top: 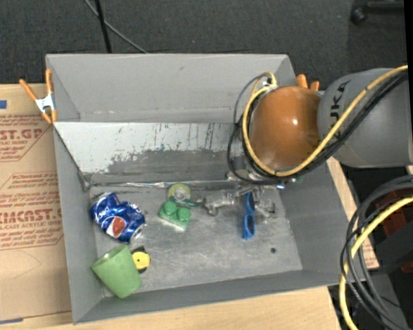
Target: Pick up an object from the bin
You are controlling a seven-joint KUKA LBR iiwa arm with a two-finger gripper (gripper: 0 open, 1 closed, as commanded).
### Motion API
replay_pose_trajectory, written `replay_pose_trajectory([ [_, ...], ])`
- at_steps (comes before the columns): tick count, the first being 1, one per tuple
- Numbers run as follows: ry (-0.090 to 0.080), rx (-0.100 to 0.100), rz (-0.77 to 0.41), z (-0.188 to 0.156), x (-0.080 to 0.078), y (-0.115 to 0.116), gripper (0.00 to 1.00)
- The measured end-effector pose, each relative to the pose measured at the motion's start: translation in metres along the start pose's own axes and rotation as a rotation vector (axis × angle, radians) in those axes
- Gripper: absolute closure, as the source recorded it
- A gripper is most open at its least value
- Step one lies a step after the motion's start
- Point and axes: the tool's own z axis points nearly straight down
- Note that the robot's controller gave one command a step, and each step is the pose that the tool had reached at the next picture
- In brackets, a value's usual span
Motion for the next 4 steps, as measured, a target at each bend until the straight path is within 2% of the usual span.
replay_pose_trajectory([
  [1,-0.001,0.0,0.0,0.0,0.0,0.0,1.0],
  [2,0.008,-0.004,0.002,-0.063,-0.003,-0.002,1.0],
  [3,0.01,-0.008,0.004,-0.069,-0.004,-0.002,1.0],
  [4,0.01,-0.007,0.005,-0.094,-0.006,-0.003,1.0],
])
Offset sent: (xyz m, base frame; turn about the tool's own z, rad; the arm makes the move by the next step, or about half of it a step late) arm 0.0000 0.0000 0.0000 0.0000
